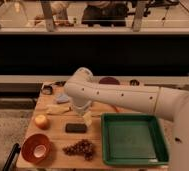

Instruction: Place apple in red bowl

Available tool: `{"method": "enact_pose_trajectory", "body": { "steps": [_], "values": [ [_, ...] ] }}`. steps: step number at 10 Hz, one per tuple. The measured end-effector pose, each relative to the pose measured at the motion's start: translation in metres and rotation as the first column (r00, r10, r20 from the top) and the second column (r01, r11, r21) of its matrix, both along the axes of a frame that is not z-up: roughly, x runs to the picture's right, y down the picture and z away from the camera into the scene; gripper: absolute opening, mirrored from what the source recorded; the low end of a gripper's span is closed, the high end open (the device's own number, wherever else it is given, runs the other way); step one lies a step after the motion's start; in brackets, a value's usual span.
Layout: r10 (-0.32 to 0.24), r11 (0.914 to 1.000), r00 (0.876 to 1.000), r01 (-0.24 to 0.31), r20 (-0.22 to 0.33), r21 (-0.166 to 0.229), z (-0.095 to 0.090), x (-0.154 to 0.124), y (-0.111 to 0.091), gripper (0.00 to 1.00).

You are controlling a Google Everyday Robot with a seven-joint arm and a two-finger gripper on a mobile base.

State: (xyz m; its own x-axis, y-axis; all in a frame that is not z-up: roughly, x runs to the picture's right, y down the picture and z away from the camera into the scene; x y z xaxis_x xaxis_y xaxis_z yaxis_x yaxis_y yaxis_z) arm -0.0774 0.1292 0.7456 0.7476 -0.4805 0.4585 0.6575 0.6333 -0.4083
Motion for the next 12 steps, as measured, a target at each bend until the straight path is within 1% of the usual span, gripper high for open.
{"method": "enact_pose_trajectory", "body": {
  "steps": [2, 3, 5, 6, 7, 10, 12],
  "values": [
    [0.041, 0.9983, 0.997, -0.039, 0.058, -0.043, 0.007, -0.015, 0.001, 0.80],
    [0.059, 0.9967, 0.994, -0.053, 0.096, -0.062, 0.008, -0.024, 0.001, 0.80],
    [0.085, 0.9941, 0.985, -0.074, 0.147, -0.080, 0.010, -0.029, 0.000, 0.80],
    [0.088, 0.9942, 0.980, -0.075, 0.180, -0.077, 0.010, -0.032, -0.001, 0.80],
    [0.083, 0.9951, 0.976, -0.071, 0.201, -0.069, 0.009, -0.036, -0.002, 0.80],
    [0.063, 0.9976, 0.967, -0.054, 0.245, -0.044, 0.011, -0.048, -0.003, 0.80],
    [0.040, 0.9990, 0.961, -0.033, 0.272, -0.030, 0.014, -0.061, -0.002, 0.80]
  ]
}}
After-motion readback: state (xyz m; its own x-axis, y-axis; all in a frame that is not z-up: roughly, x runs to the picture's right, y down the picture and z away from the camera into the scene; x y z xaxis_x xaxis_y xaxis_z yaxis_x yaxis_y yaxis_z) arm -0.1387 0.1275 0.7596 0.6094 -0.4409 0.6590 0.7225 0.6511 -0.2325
